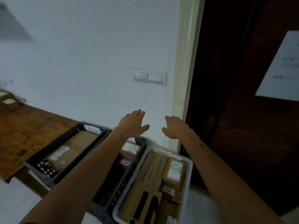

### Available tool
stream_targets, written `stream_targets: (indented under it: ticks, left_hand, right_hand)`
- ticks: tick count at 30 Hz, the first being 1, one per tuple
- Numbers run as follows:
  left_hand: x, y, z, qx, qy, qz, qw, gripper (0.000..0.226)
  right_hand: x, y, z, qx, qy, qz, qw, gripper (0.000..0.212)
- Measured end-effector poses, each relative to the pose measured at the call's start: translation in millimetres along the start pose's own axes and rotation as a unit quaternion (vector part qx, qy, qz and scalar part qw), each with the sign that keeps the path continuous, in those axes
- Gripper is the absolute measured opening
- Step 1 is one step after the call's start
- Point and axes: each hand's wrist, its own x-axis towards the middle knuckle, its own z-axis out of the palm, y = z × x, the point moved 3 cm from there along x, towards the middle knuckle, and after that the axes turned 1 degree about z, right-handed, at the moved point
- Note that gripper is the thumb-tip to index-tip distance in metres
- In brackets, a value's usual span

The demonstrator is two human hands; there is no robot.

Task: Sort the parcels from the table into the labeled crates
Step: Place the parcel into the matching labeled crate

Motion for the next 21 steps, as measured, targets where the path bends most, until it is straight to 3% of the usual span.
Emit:
stream_targets:
  ticks: [9, 21]
  left_hand:
    - [-76, -90, -122, 0.015, 0.081, -0.090, 0.993, 0.076]
    - [-265, -294, -206, 0.038, 0.137, -0.263, 0.954, 0.071]
  right_hand:
    - [2, -147, -111, -0.006, 0.075, -0.084, 0.994, 0.061]
    - [-23, -428, -132, -0.007, 0.117, -0.266, 0.957, 0.060]
